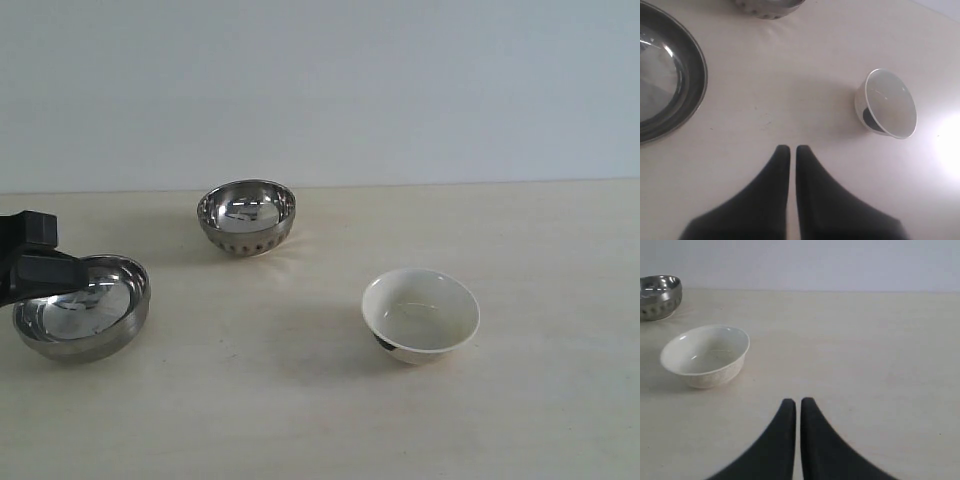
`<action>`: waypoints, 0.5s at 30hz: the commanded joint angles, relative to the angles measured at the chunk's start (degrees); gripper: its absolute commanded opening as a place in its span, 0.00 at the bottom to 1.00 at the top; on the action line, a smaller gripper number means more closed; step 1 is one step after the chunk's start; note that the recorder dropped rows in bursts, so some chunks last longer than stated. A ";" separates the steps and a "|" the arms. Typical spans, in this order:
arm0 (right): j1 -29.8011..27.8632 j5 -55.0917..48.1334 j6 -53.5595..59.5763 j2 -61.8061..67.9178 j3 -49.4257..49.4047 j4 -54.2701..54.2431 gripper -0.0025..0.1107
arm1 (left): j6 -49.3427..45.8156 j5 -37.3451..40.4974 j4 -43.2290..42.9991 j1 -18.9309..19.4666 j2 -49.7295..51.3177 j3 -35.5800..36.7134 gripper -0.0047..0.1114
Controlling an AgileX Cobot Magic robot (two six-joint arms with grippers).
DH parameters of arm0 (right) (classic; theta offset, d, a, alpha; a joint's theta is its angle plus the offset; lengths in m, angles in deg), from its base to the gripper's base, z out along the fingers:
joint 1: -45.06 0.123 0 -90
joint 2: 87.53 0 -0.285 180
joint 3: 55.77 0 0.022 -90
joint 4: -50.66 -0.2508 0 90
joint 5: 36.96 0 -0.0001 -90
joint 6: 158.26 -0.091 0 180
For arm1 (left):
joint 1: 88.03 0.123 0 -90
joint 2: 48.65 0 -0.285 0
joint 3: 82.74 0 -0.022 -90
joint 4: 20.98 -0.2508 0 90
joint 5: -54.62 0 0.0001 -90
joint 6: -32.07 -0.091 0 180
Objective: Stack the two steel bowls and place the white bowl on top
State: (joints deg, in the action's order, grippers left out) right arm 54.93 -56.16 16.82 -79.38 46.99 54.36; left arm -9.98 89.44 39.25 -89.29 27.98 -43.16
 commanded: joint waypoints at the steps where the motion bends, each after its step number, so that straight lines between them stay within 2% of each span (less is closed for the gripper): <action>1: -0.21 7.28 -1.14 -0.36 0.02 -2.67 0.02 | -1.50 -1.19 0.40 0.04 0.10 -0.30 0.07; 5: -0.21 16.23 -2.46 -0.36 0.02 -10.56 0.02 | -1.50 -2.32 0.40 0.04 0.10 -0.30 0.07; 11: -0.21 23.24 -2.49 -0.36 0.02 -11.07 0.02 | -1.50 -3.61 0.40 0.04 0.10 -0.30 0.07; 15: -0.21 29.94 -16.57 -0.36 0.02 -16.48 0.02 | -1.50 -3.61 0.40 0.04 0.10 -0.30 0.07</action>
State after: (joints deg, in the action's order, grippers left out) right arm 54.93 -31.38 9.73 -79.38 46.99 41.86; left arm -11.01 86.43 39.25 -89.29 27.98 -43.16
